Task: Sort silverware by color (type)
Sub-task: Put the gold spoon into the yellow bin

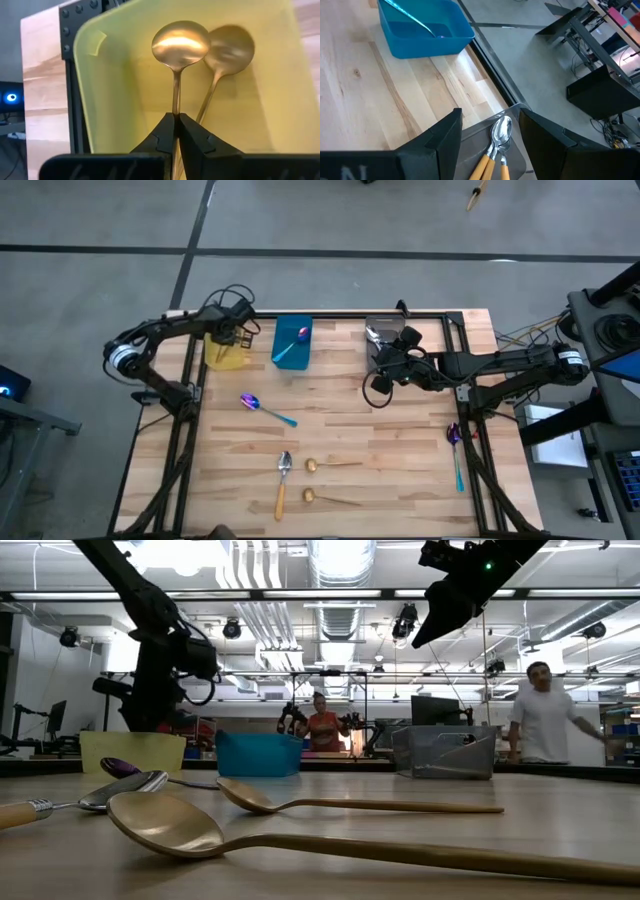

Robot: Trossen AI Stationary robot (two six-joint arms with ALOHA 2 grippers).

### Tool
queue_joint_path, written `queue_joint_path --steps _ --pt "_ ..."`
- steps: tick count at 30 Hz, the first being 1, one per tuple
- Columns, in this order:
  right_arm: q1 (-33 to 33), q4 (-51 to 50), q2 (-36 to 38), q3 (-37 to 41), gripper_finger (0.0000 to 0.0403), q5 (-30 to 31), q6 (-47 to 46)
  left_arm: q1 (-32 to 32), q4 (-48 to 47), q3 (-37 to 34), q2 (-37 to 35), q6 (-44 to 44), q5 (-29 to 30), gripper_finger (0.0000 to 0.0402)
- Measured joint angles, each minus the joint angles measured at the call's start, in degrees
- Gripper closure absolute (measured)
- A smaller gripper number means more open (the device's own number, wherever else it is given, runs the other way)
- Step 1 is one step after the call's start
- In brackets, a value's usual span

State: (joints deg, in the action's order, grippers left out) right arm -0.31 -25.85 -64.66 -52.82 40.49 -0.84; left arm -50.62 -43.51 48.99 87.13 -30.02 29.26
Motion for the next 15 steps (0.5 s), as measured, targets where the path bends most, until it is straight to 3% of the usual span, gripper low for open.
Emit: queue_joint_path --steps 15 --pt "-0.01 1.28 0.0 0.0 0.0216 -0.26 0.29 2.2 -1.37 0.04 -14.71 6.72 -1.45 0.0401"
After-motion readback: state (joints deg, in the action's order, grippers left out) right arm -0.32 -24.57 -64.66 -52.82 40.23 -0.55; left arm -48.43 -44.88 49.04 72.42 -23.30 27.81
